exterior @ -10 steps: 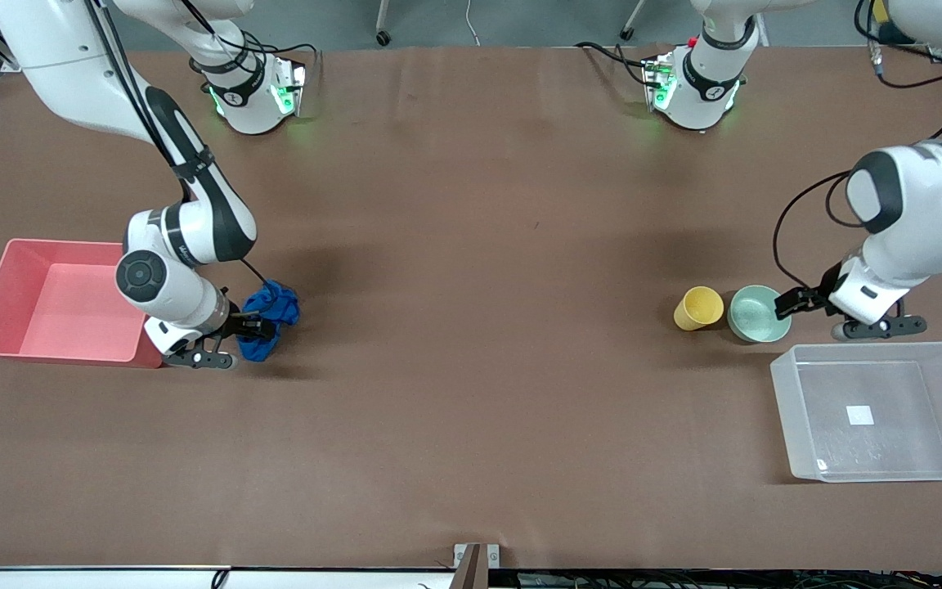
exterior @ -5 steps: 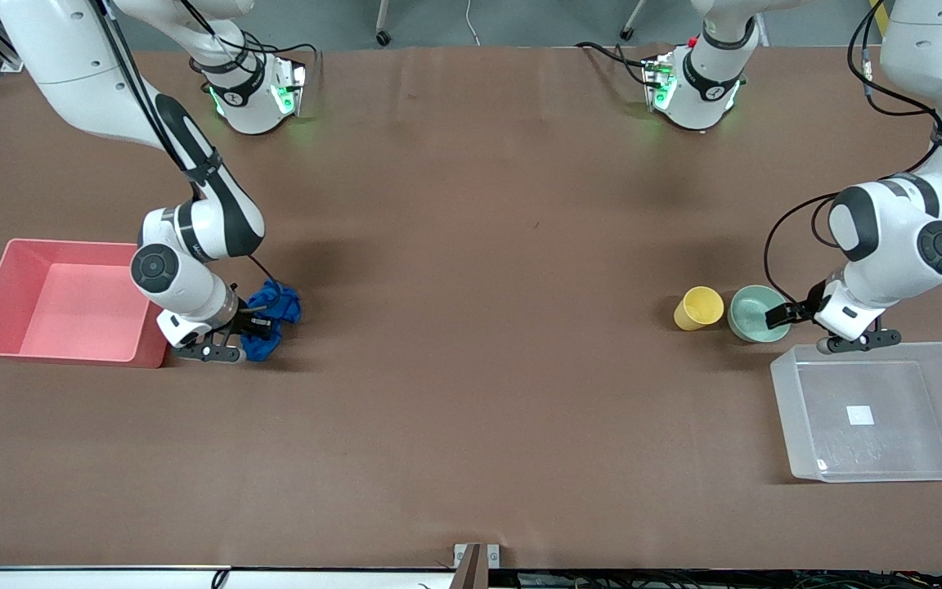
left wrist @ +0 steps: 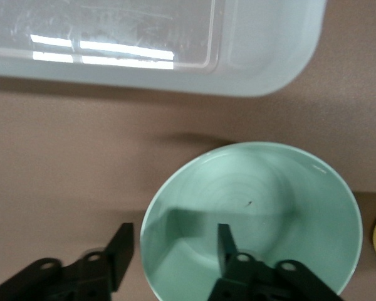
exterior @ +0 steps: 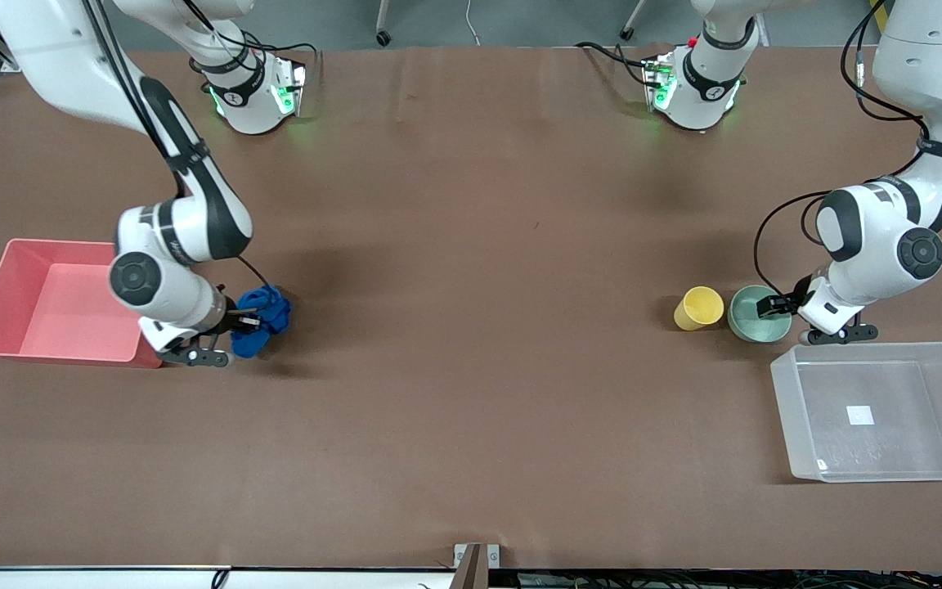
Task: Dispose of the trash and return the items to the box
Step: 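Grasp the blue cloth with the right gripper while the left gripper grasps the bowl, then carry the cloth into the pink bin while the left gripper carries the bowl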
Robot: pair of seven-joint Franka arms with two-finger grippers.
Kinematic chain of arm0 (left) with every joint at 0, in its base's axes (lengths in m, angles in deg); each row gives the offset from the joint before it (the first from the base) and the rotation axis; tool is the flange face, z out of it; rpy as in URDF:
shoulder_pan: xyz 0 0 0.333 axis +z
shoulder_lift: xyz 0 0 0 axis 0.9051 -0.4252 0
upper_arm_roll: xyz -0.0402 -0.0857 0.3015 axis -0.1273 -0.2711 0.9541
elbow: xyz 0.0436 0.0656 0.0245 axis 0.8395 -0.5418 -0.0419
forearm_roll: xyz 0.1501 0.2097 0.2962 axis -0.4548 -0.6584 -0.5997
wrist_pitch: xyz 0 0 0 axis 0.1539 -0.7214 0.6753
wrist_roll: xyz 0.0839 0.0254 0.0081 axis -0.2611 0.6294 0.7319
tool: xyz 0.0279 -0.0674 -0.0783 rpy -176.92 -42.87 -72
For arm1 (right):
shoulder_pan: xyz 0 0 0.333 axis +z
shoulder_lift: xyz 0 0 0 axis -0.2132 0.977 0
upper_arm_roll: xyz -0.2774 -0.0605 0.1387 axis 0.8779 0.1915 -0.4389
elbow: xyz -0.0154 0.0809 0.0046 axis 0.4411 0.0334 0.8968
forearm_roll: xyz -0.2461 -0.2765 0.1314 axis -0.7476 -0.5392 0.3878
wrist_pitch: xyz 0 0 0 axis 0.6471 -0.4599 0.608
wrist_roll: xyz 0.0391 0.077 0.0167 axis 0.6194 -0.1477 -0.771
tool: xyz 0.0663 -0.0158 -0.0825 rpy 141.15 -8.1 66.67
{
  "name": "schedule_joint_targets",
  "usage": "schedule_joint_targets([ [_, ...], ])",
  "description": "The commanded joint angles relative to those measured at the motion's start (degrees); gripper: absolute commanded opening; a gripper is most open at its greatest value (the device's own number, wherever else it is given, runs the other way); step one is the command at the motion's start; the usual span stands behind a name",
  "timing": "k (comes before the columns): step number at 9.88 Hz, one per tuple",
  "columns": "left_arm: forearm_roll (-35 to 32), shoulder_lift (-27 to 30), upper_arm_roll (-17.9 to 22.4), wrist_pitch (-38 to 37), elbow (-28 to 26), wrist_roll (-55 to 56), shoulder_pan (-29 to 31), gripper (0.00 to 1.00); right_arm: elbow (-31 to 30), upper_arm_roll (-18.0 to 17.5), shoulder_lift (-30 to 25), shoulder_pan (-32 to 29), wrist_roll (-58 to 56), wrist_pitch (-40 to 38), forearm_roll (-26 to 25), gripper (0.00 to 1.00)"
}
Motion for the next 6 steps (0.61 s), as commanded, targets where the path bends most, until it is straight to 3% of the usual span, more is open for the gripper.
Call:
schedule_joint_targets([
  [1,-0.93,-0.5,-0.34,1.2,-1.18,-0.74,0.52,0.01,8.92,-0.07,-4.61,-2.33,-5.89,-14.75,-0.49,0.01],
  [2,-0.93,0.11,-0.42,0.85,-1.1,-0.74,0.43,0.0,11.49,2.28,-4.97,-3.21,-11.94,-18.82,-0.58,0.01],
  [3,-0.93,1.34,-0.6,0.58,-1.1,-0.83,0.43,0.0,11.51,7.27,-6.1,-3.05,-19.57,-19.04,-0.58,0.01],
  [6,-0.93,7.92,-1.04,-5.45,1.0,-1.01,0.35,0.0,10.03,21.16,-5.77,-3.66,-42.6,-14.77,-0.85,0.01],
])
